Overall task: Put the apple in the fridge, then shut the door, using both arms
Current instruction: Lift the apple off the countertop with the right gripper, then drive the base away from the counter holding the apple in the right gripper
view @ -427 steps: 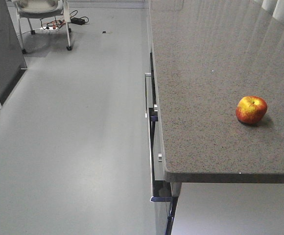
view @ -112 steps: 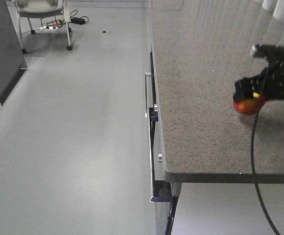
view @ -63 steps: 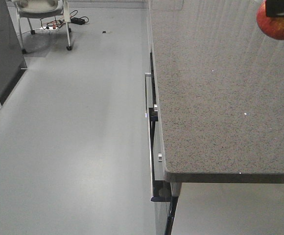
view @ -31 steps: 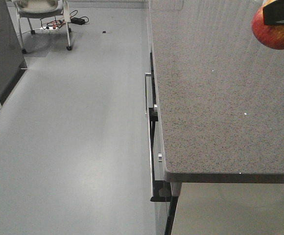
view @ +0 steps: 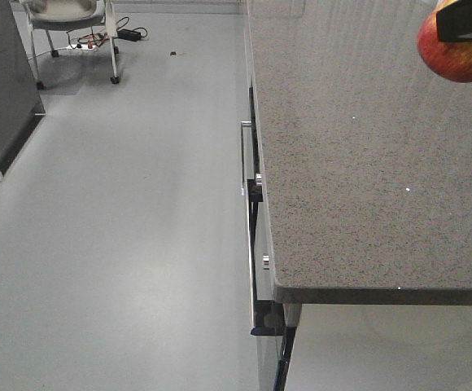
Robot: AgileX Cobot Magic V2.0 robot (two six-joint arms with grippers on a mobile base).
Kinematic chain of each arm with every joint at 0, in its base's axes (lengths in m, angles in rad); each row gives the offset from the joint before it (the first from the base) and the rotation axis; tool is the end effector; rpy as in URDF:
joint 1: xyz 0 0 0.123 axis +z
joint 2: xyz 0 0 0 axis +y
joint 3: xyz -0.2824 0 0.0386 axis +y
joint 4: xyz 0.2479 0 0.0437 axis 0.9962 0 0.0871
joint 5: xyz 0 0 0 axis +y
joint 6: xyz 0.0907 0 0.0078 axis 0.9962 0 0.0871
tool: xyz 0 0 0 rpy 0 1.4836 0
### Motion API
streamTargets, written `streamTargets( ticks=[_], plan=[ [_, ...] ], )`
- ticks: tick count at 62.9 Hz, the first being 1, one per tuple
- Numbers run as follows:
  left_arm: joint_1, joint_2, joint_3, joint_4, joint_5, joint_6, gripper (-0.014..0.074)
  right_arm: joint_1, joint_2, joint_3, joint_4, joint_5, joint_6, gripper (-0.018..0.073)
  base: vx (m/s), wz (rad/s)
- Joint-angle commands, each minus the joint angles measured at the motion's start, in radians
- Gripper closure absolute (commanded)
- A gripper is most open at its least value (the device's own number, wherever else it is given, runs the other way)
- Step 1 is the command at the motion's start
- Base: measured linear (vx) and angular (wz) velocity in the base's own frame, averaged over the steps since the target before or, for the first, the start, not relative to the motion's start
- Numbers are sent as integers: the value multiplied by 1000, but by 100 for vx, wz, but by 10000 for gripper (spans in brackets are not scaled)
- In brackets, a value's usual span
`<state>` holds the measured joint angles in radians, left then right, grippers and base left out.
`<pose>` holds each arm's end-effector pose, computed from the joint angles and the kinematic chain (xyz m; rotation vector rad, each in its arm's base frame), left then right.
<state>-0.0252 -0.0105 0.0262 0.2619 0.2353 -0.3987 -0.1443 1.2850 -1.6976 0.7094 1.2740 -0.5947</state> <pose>0.0556 0.0041 0.1842 -0.1468 1.7209 -0.0725 0.2278 0.0242 0.4990 -0.5586 2.0509 0.4689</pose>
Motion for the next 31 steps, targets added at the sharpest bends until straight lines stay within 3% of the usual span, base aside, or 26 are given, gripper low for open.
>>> streamTargets(
  ticks=[1, 31],
  plan=[
    [-6, -14, 28, -2, -71, -1, 603, -4, -24, -30, 51, 1, -5, 566, 0, 0],
    [-6, -14, 28, -2, -71, -1, 603, -4, -24, -30, 58, 1, -5, 566, 0, 1]
  ],
)
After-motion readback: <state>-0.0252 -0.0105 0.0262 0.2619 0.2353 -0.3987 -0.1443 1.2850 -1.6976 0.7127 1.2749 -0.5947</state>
